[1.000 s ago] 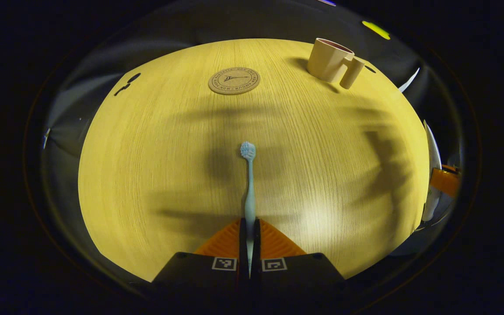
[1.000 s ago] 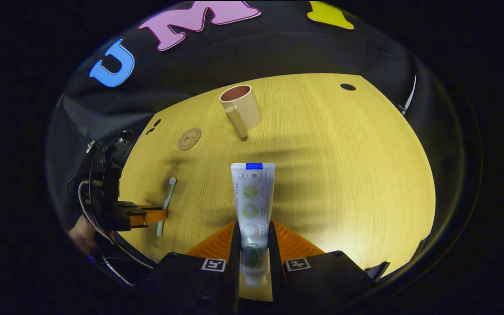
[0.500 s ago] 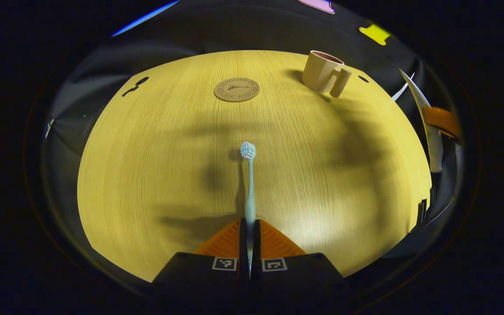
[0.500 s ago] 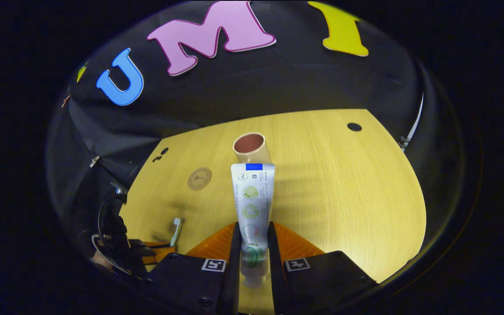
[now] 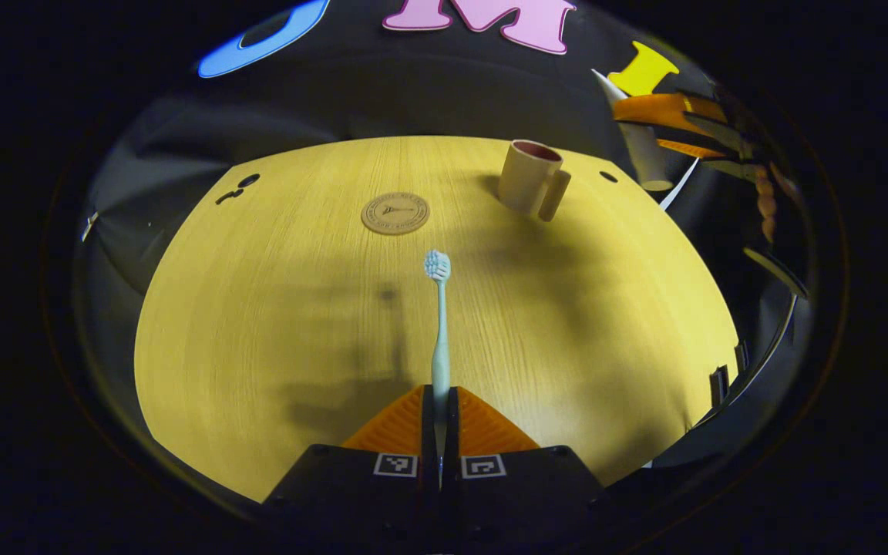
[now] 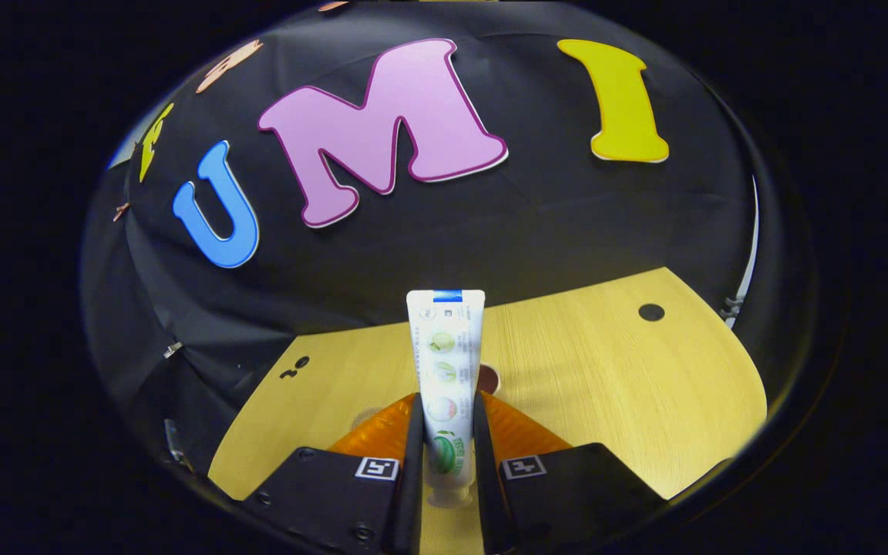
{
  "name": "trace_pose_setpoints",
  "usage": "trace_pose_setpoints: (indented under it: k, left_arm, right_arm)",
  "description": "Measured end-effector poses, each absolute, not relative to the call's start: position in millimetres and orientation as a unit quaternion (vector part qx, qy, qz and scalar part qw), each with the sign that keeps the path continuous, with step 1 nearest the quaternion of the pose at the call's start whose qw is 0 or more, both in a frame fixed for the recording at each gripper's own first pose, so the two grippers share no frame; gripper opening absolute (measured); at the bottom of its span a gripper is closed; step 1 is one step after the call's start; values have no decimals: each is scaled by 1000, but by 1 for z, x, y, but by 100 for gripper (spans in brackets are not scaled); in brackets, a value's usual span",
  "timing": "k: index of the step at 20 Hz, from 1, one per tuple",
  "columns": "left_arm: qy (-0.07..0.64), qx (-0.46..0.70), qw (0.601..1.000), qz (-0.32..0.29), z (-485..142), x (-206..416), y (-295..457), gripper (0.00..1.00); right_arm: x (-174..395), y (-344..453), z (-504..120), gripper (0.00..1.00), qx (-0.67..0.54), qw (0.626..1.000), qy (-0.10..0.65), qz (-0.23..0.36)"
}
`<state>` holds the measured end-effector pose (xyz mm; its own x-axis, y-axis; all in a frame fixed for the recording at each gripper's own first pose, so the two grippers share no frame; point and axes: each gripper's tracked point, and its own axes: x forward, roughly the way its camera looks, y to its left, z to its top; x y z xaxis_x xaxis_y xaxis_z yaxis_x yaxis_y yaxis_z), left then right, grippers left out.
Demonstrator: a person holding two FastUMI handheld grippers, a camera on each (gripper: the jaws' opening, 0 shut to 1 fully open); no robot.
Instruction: Put the toothbrush and toothpaste on the desktop into the cup, then pick up the cup and place it on the coaster on the desktop.
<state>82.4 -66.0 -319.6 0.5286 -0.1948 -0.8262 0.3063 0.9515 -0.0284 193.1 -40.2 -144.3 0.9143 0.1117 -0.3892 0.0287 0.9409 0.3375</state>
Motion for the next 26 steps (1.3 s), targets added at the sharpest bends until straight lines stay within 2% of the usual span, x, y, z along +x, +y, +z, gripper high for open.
trace_pose_setpoints:
  k: [9, 15, 20, 21, 22, 23, 24, 26]
  left_arm:
    - [434, 42, 888, -145, -306, 101, -81, 7]
    - [420, 14, 897, -136, -305, 120, -90, 7]
    - [404, -6, 905, -134, -296, 132, -94, 7]
    - [401, -6, 906, -135, -294, 133, -95, 7]
    - [395, -3, 909, -136, -289, 136, -96, 7]
    - [390, -1, 910, -139, -287, 138, -99, 7]
    - [386, -1, 912, -142, -285, 140, -102, 7]
    - [385, -3, 911, -148, -287, 142, -111, 6]
  right_arm:
    - [283, -53, -125, 33, 102, 994, 45, -6]
    - [320, -54, -171, 34, 89, 995, 35, -16]
    - [326, -46, -213, 34, 86, 995, 48, -14]
    - [325, -44, -217, 39, 86, 995, 47, -13]
    - [324, -43, -219, 34, 85, 995, 45, -14]
    - [322, -42, -222, 34, 85, 995, 45, -14]
    - [321, -41, -227, 41, 85, 995, 48, -13]
    - [315, -38, -239, 34, 86, 995, 57, -11]
